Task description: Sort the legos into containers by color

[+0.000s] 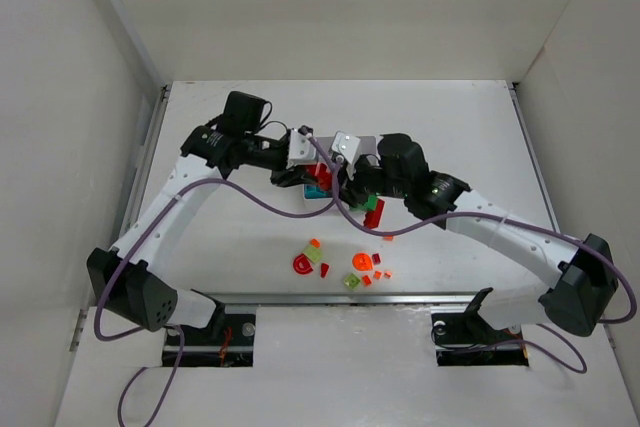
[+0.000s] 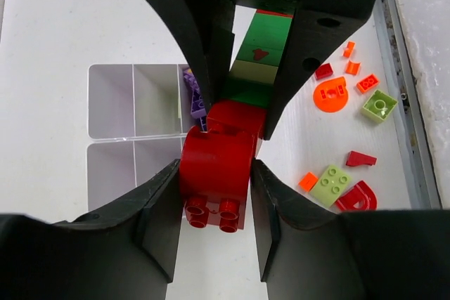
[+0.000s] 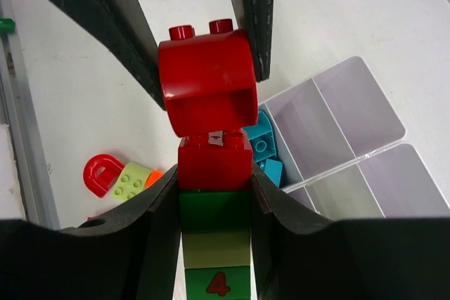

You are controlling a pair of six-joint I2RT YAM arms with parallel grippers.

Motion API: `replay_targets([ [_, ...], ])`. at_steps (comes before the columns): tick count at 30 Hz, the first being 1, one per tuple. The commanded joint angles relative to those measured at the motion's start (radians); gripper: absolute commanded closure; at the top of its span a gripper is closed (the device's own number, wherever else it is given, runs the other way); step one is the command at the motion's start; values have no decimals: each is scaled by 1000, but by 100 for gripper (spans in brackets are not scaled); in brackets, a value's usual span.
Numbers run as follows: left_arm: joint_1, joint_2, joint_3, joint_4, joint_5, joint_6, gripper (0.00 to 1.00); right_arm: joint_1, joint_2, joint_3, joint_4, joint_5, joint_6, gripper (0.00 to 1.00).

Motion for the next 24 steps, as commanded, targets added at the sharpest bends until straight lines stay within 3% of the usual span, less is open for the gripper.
replay_targets([
  [1,12,-14,40,-8,19,9,100,10,-22,-17,44,11,-5,100],
  [6,42,-14,40,35,-31,-50,100,-11,-33,-76,44,57,13,100],
  [11,20,-47,-59,285,-218,-179,100,-79,-90,-104,44,135,114,100],
  [15,-35,-38,-116,415,-371,-215,100,-114,-131,-113,44,286,143,100],
  [24,-46,96,-83,504,-487,-241,100,-266,-59,-67,44,328,237,100],
])
